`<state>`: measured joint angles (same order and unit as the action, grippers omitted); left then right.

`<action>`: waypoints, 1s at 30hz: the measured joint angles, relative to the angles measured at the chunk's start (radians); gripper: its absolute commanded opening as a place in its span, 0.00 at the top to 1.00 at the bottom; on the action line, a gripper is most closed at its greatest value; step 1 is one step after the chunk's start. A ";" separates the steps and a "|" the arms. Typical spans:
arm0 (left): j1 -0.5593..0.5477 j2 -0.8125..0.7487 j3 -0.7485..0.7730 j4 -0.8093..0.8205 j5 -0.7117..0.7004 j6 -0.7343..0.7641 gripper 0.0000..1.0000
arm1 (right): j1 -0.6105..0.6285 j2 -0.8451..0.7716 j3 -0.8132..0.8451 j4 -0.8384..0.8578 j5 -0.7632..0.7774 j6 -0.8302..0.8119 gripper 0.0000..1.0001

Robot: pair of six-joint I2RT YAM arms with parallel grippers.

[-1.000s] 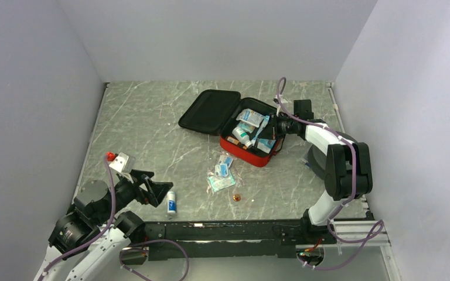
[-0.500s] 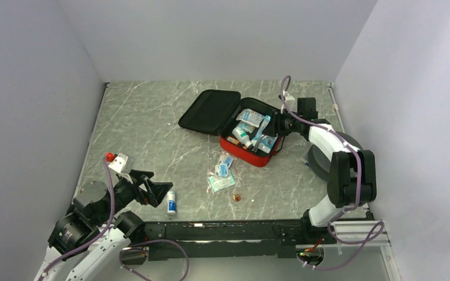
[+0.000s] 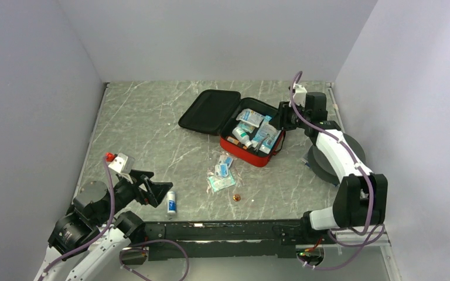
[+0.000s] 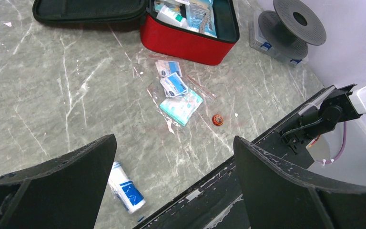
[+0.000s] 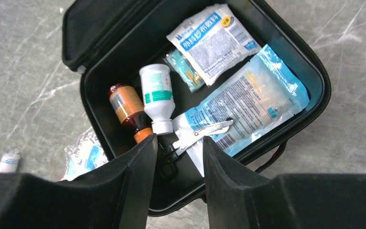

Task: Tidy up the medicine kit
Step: Pick up the medical item at the center of the board.

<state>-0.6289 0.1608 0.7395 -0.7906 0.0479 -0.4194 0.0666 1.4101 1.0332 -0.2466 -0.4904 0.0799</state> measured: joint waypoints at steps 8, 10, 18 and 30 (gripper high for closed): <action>0.000 0.002 0.000 0.000 -0.001 0.000 0.01 | 0.103 -0.143 -0.034 0.004 -0.006 0.001 0.58; 0.000 0.005 0.000 0.000 -0.001 0.000 0.01 | 0.153 -0.177 -0.048 0.005 -0.005 0.001 0.58; 0.000 0.014 0.000 0.000 -0.005 0.000 0.01 | 0.380 -0.295 -0.119 0.023 0.063 0.018 0.60; 0.000 0.043 0.000 -0.001 -0.020 -0.001 0.01 | 0.732 -0.349 -0.246 0.105 0.335 0.136 0.59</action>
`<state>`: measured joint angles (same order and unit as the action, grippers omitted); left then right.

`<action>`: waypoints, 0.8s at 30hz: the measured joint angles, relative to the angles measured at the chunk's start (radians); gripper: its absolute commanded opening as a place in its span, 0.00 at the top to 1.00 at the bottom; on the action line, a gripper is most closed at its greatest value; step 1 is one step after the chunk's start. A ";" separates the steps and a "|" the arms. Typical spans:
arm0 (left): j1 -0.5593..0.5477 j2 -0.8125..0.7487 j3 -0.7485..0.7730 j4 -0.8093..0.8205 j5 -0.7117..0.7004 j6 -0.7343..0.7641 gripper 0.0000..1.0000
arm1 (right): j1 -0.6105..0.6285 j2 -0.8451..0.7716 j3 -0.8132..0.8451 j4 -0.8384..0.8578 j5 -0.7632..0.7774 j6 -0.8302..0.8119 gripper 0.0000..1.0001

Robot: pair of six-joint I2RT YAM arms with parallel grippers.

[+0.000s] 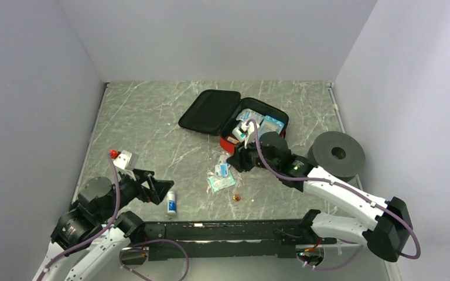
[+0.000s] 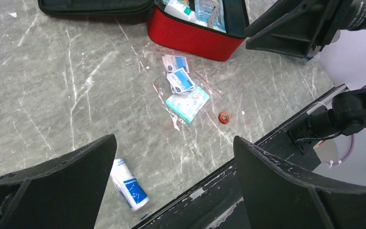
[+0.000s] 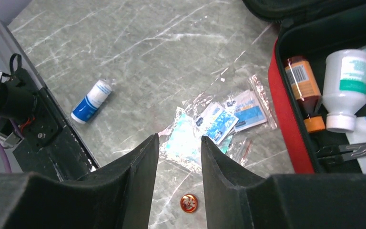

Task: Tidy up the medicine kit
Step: Pick up the medical item at the center of the board.

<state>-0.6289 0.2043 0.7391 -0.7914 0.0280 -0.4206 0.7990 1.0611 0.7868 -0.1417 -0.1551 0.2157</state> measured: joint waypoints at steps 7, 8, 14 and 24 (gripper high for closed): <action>0.000 0.003 0.000 0.000 -0.006 -0.002 0.01 | 0.072 0.073 -0.008 0.023 0.082 0.085 0.55; 0.000 0.005 0.000 0.000 -0.007 -0.003 0.01 | 0.087 0.094 -0.007 0.023 0.099 0.093 0.54; 0.000 0.021 0.000 -0.002 -0.008 -0.003 0.01 | 0.171 0.182 -0.006 0.021 0.219 0.154 0.44; 0.000 0.038 0.000 -0.003 -0.009 -0.010 0.01 | 0.180 0.197 -0.023 0.049 0.432 0.290 0.20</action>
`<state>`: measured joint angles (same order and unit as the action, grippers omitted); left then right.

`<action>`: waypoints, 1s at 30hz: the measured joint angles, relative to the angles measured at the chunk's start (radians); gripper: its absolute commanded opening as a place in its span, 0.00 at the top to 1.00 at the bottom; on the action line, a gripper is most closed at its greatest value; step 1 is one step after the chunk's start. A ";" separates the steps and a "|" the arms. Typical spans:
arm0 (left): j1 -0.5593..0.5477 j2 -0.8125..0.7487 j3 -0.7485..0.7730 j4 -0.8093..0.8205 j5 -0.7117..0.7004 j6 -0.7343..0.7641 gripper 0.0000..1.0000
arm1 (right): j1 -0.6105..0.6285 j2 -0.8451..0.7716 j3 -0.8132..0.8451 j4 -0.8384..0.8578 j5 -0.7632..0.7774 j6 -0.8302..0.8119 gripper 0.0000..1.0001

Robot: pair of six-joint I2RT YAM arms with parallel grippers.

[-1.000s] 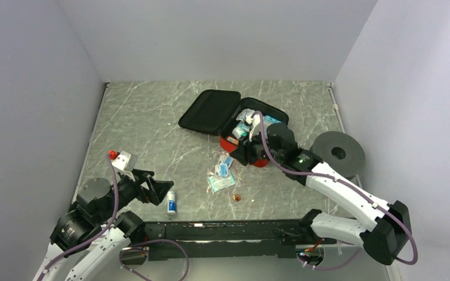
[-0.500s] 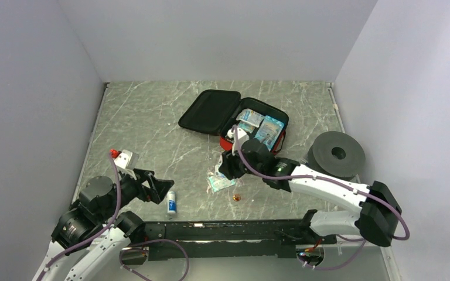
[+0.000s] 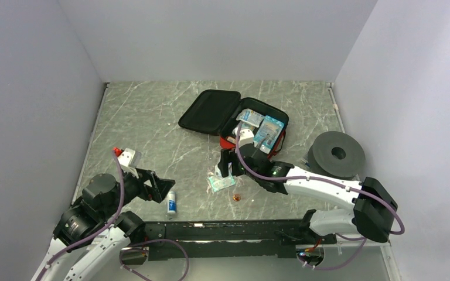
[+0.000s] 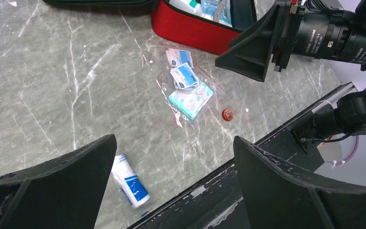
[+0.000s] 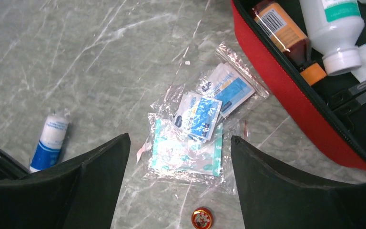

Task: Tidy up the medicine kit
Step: Pick up the medical item at the center of the board.

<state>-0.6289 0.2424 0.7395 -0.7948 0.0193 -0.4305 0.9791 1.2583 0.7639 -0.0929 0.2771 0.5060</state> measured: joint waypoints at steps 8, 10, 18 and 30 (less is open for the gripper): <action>0.000 0.004 0.000 -0.001 -0.001 0.000 0.00 | -0.001 -0.080 -0.105 0.050 0.042 0.118 0.00; 0.000 0.005 0.000 -0.001 -0.001 0.000 0.01 | -0.002 -0.098 -0.117 0.052 0.035 0.127 0.00; 0.000 0.005 0.000 -0.001 -0.002 0.000 0.01 | -0.002 -0.100 -0.129 0.012 -0.031 0.183 0.00; 0.000 0.005 0.000 -0.001 -0.002 0.000 0.01 | -0.002 -0.099 -0.233 -0.045 -0.127 0.281 0.18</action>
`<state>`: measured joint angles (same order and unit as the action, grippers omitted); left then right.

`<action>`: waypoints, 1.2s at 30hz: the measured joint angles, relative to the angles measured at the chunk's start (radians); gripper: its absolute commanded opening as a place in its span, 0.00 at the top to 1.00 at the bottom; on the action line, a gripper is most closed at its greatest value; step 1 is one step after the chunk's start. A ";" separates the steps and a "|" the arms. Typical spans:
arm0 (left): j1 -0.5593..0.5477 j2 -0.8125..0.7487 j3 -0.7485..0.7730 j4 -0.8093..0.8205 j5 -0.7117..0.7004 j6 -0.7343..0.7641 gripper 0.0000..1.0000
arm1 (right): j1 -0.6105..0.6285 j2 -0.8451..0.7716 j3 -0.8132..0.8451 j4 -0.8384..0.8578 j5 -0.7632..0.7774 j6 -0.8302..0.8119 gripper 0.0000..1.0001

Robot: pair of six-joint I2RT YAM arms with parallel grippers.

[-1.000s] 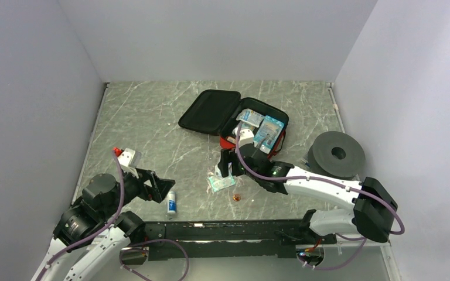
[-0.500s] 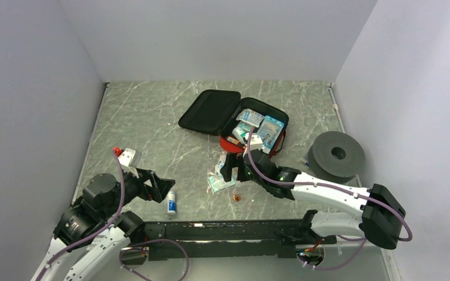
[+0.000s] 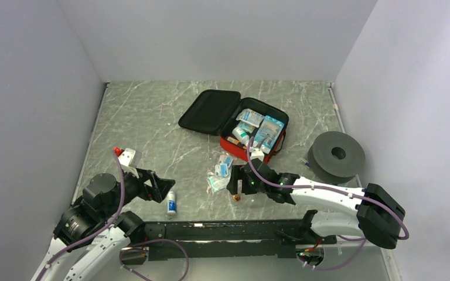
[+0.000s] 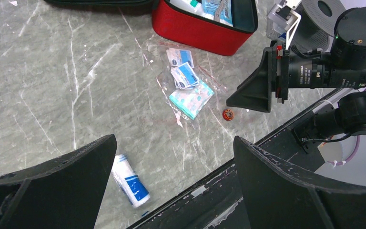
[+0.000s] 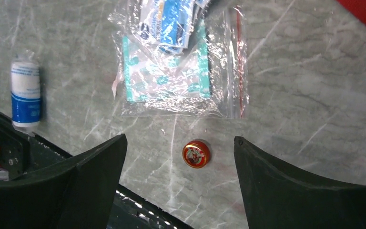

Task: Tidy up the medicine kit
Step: Pick up the medical item at the center of the board.

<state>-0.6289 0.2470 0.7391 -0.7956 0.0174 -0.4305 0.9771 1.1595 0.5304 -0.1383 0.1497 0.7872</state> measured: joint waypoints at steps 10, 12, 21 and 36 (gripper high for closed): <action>0.000 0.000 0.000 0.000 0.000 0.000 0.01 | 0.084 0.105 0.005 -0.081 0.065 0.018 0.24; 0.000 0.000 0.000 0.000 0.000 0.000 0.01 | 0.108 0.117 0.019 -0.088 0.079 0.018 0.25; 0.000 0.000 0.000 0.000 0.000 0.000 0.01 | 0.157 0.174 0.066 -0.140 0.149 0.025 0.31; 0.000 -0.001 0.000 0.000 0.000 0.000 0.01 | 0.237 0.265 0.151 -0.229 0.256 0.052 0.46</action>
<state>-0.6289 0.2459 0.7391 -0.7956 0.0174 -0.4301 1.2144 1.4246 0.6811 -0.3672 0.4061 0.8394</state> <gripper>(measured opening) 0.994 0.560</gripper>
